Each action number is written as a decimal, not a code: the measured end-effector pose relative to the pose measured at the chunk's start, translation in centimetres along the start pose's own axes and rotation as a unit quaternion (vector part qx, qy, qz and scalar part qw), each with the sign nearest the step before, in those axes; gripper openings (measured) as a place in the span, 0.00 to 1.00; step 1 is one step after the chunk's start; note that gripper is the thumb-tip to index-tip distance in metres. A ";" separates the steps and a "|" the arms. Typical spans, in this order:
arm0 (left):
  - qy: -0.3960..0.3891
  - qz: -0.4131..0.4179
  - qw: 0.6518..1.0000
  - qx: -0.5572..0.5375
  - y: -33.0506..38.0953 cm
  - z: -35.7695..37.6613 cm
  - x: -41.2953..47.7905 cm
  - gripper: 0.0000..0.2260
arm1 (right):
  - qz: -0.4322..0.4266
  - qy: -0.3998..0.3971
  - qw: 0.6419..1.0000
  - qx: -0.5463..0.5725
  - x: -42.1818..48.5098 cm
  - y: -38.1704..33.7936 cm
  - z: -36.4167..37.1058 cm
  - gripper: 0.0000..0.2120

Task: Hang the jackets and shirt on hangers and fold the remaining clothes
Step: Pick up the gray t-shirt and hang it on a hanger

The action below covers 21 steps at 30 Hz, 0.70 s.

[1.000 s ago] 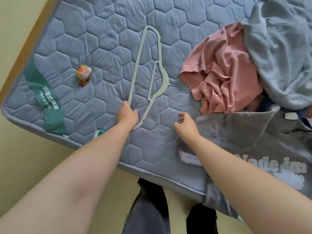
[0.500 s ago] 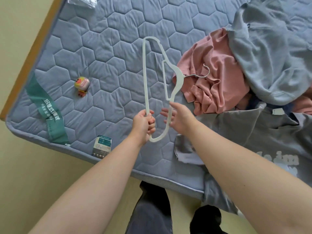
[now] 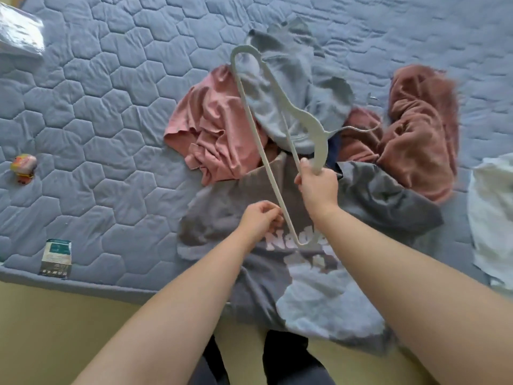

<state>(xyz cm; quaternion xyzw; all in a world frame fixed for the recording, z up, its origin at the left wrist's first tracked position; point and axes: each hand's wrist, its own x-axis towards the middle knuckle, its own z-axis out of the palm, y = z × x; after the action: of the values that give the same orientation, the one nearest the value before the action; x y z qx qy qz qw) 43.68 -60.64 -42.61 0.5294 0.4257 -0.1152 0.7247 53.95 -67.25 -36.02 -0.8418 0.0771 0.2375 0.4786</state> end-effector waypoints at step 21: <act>0.086 0.140 0.872 0.460 7.3 11.1 2.0 0.07 | 0.052 0.046 0.994 -0.081 4.2 6.0 -19.7 0.14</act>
<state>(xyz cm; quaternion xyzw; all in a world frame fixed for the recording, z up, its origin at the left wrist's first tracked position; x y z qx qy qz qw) 54.93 -66.67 -38.35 0.8650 0.3066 -0.1497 0.3680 61.90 -86.60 -34.13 -0.8826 0.1233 0.2284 0.3919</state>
